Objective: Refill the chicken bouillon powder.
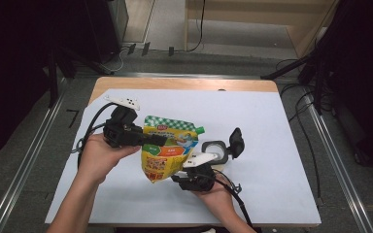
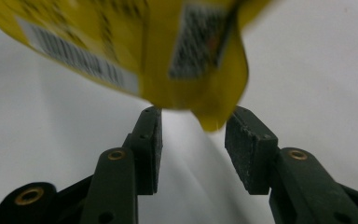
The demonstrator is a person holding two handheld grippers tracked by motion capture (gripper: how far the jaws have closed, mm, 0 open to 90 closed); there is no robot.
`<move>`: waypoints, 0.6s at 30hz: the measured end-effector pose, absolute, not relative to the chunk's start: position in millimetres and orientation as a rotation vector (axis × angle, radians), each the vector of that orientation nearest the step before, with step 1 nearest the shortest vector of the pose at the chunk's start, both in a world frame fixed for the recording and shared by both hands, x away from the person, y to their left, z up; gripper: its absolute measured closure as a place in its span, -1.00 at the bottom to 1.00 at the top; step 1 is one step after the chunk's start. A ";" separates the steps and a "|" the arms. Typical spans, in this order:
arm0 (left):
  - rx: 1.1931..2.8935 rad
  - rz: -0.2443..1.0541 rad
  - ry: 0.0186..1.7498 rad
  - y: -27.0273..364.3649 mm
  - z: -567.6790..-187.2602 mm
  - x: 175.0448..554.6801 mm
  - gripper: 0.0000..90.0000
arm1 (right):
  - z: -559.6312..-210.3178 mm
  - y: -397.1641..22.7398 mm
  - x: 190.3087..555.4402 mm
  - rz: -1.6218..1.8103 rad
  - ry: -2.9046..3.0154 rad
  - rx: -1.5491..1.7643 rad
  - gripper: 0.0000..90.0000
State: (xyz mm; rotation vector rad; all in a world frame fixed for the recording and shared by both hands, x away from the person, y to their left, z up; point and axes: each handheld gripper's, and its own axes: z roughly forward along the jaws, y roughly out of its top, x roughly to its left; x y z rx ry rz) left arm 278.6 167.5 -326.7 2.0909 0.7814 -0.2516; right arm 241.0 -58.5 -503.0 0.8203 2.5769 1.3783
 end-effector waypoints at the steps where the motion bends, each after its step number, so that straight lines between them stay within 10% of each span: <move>1: 2.097 -0.256 0.781 166.7 -327.6 278.7 1.00 | -501.7 -57.9 239.8 1.391 2.570 0.793 0.29; 18: 2.028 -0.278 0.815 161.7 -338.6 282.7 0.93 | -496.6 -54.0 230.4 1.483 2.616 0.757 0.52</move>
